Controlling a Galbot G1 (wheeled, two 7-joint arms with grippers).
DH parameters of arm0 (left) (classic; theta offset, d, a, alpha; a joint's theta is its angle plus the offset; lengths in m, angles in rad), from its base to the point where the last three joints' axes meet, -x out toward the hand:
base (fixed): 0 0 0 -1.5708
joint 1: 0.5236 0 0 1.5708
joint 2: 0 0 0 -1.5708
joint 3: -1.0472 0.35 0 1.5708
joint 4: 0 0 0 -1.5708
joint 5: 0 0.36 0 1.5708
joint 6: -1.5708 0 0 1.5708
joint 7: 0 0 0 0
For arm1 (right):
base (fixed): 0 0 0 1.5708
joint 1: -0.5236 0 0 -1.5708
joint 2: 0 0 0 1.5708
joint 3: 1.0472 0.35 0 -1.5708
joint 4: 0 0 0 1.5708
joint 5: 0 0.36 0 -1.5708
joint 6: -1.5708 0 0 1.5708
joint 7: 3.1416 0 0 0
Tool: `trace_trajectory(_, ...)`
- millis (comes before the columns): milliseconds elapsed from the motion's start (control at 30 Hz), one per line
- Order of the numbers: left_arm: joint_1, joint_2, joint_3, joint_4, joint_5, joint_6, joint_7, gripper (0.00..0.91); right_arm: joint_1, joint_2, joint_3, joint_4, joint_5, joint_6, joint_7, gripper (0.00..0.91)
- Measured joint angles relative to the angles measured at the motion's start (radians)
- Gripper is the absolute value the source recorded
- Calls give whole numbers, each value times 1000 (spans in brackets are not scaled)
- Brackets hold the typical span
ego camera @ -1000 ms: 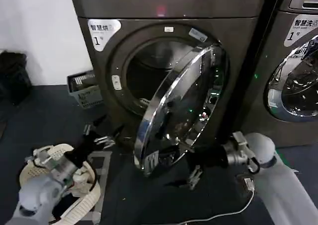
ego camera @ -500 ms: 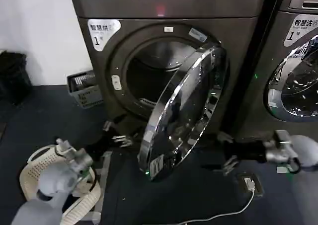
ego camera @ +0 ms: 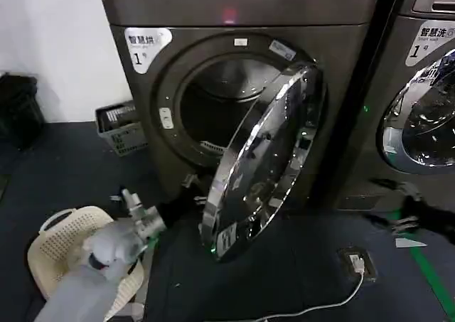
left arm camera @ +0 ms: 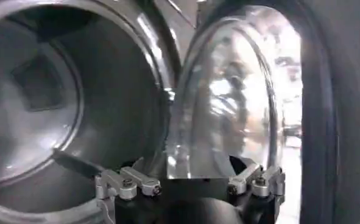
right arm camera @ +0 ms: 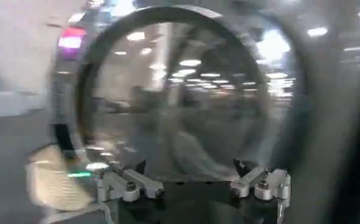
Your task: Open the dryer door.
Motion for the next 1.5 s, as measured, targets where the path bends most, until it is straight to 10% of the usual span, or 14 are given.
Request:
trace_trajectory(600,-109,-36,264,3,25,-5,-39,907,-146,72,275,52,-38,-53,601,907)
trace_trajectory(1500,-400,-368,566,293,93,-74,-65,907,-272,110,582,34,-149,-93,691,907)
